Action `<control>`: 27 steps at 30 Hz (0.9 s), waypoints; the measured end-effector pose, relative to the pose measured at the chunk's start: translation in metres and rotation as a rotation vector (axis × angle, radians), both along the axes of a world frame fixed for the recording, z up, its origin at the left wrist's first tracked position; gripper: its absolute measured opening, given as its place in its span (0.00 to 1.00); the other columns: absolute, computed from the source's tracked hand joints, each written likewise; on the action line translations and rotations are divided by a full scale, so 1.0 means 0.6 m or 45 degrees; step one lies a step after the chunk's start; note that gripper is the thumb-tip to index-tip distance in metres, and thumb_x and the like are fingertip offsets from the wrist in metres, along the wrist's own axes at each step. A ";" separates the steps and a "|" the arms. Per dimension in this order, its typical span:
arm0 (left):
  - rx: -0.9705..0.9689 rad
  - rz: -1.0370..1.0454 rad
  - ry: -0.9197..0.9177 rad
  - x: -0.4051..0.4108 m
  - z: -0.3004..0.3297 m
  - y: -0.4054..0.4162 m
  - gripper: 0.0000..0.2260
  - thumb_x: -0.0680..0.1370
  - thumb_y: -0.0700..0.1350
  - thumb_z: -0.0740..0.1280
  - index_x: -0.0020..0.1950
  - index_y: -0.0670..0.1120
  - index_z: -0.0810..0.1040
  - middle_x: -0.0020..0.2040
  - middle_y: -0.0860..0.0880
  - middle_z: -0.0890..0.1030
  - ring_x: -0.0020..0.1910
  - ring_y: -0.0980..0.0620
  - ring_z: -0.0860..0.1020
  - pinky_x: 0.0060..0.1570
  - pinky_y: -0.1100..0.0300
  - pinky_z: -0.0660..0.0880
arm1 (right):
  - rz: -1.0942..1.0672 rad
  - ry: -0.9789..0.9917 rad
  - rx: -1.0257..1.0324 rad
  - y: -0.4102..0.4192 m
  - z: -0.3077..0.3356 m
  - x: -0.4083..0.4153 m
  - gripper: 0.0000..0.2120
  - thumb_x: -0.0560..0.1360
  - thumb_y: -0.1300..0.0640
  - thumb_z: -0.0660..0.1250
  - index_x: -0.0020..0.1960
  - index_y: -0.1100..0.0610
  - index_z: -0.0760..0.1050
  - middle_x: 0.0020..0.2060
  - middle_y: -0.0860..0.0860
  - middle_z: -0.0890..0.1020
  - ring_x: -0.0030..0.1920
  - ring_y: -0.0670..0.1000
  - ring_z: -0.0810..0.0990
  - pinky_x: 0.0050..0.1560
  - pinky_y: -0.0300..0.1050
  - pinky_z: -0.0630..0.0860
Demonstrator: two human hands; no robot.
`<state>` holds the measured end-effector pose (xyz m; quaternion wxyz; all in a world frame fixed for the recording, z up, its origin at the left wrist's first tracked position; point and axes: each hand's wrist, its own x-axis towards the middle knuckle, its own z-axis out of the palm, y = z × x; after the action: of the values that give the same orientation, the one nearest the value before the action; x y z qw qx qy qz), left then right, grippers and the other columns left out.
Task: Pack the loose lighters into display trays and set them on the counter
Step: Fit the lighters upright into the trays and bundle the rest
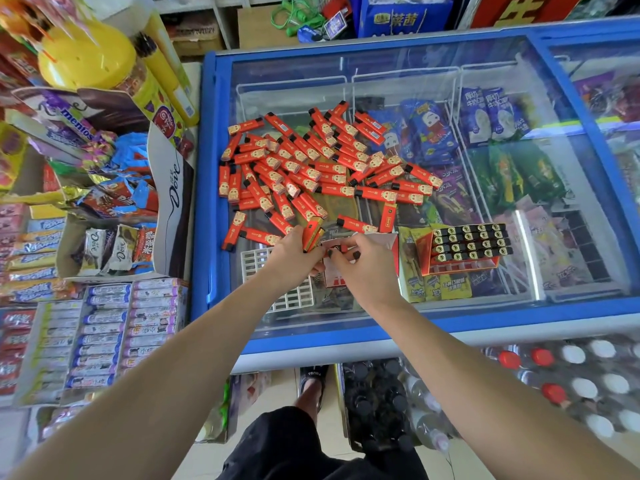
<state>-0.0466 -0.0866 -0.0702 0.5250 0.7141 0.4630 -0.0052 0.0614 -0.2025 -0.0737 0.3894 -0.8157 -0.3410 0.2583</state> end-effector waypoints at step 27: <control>-0.073 -0.004 0.002 -0.001 0.008 0.002 0.06 0.82 0.42 0.66 0.56 0.44 0.71 0.42 0.43 0.85 0.39 0.48 0.86 0.46 0.53 0.85 | -0.312 0.393 -0.088 0.017 -0.012 -0.006 0.07 0.78 0.56 0.68 0.44 0.59 0.79 0.39 0.52 0.84 0.41 0.50 0.81 0.40 0.41 0.74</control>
<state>-0.0472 -0.0855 -0.0653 0.5450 0.6995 0.4619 -0.0197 0.0580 -0.1921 -0.0810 0.4374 -0.8146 -0.1664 0.3425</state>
